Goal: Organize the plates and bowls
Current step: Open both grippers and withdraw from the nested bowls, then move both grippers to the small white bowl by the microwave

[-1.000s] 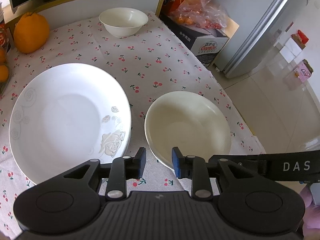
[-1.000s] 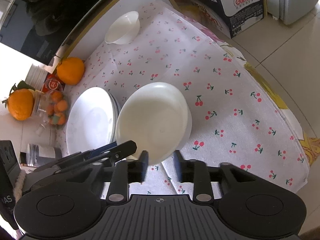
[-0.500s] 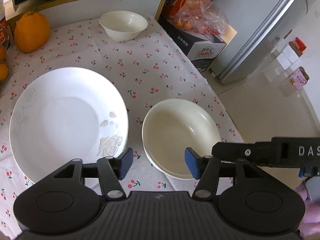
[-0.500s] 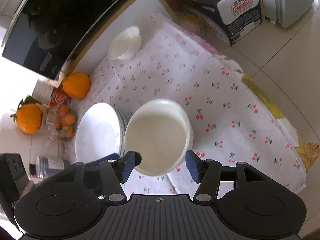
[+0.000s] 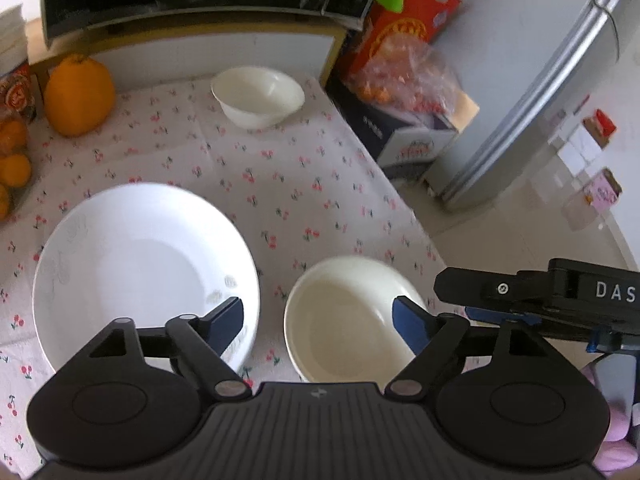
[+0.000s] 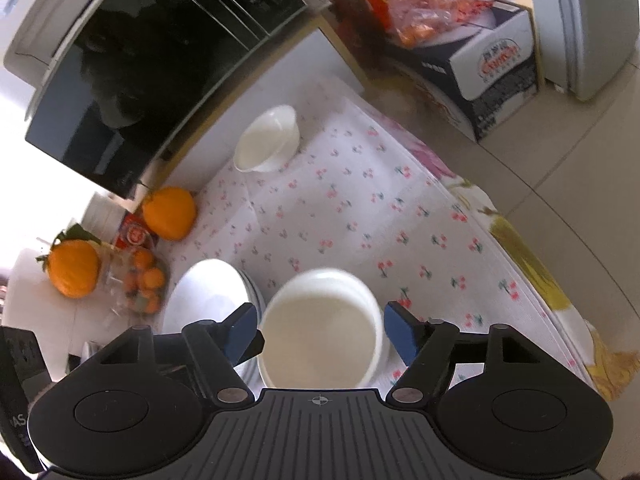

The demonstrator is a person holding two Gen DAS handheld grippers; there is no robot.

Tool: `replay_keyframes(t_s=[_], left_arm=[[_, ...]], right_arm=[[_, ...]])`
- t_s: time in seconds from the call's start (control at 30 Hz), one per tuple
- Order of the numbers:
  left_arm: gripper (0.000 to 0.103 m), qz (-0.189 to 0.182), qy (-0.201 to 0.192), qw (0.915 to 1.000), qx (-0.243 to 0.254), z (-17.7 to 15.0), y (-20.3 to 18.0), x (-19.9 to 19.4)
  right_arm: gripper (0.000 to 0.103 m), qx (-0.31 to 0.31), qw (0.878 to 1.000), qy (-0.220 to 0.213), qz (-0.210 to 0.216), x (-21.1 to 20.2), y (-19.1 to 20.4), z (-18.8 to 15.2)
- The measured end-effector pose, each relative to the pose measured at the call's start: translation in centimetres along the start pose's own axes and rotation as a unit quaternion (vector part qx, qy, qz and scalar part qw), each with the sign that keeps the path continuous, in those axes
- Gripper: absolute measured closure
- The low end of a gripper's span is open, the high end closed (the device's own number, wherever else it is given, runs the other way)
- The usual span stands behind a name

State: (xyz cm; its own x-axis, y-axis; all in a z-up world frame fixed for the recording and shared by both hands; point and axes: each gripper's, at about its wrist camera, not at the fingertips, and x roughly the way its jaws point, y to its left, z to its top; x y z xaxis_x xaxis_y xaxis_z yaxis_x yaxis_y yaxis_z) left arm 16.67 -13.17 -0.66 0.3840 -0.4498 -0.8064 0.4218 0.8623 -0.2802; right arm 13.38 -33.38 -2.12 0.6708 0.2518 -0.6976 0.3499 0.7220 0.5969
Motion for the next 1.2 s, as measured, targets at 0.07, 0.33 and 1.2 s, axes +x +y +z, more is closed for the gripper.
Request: replay_keyframes(t_s=[0.07, 0.33, 1.2], left_arm=[[0.019, 0.003, -0.017, 0.9999, -0.001, 0.3, 0.1, -0.2], [0.008, 0.030, -0.061, 0.9975, -0.019, 1.4, 1.2, -0.1], [0.003, 0.107, -0.068, 0.9892, -0.073, 11.0, 5.5, 4.2]], right_arm=[[0.032, 0.003, 1.000, -0.005, 0.008, 0.3, -0.1, 0.6], [0.029, 0.015, 0.999, -0.023, 0.033, 1.8, -0.9, 2.8], [0.018, 0.085, 0.986, 0.058, 0.133, 12.2, -0.8, 15.9]])
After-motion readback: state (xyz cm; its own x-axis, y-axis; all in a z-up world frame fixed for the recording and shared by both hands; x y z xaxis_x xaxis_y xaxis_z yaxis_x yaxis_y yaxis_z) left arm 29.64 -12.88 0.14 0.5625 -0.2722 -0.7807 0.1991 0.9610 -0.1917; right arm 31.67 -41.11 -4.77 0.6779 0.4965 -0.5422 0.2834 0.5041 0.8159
